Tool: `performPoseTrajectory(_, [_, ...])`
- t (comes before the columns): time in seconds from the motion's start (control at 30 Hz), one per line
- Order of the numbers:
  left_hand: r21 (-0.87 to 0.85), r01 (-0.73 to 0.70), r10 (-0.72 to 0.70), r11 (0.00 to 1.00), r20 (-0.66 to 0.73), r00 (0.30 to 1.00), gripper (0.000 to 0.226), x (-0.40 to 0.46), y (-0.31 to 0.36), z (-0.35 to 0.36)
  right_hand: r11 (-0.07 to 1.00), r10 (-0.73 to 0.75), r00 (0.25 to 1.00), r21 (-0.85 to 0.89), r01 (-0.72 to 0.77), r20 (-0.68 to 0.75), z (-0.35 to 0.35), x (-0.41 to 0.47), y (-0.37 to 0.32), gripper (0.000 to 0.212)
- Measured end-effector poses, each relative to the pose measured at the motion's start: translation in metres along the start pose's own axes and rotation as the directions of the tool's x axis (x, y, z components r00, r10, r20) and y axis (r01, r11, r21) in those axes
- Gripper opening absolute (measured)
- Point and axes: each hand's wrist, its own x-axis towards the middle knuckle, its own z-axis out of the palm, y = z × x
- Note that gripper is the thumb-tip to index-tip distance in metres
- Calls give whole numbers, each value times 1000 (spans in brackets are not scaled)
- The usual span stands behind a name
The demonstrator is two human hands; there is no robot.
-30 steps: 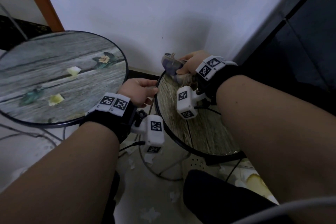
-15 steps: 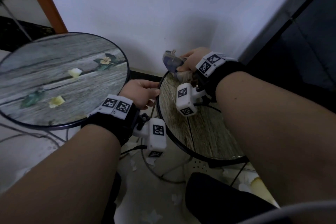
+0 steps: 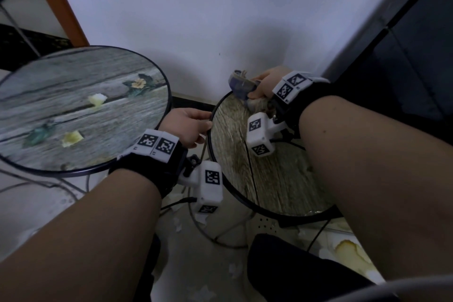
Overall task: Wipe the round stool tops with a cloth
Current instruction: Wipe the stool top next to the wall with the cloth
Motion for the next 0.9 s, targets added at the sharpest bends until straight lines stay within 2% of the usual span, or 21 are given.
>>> performPoseTrajectory(0.33, [5, -29, 29, 1000, -29, 999, 20, -4, 4, 1, 999, 14, 999, -37, -12, 30, 2, -6, 7, 45])
performPoseTrajectory(0.47, [-4, -29, 29, 1000, -32, 999, 19, -3, 3, 2, 943, -69, 996, -322, 81, 48, 2, -18, 5, 37])
performPoseTrajectory(0.7, [-6, -29, 29, 1000, -32, 999, 21, -1, 0, 2, 950, -69, 996, -302, 82, 52, 8, -30, 15, 32])
performPoseTrajectory(0.9, [-8, -14, 14, 1000, -28, 1000, 26, 1, -1, 3, 984, -33, 998, -176, 41, 49, 7, -45, 19, 32])
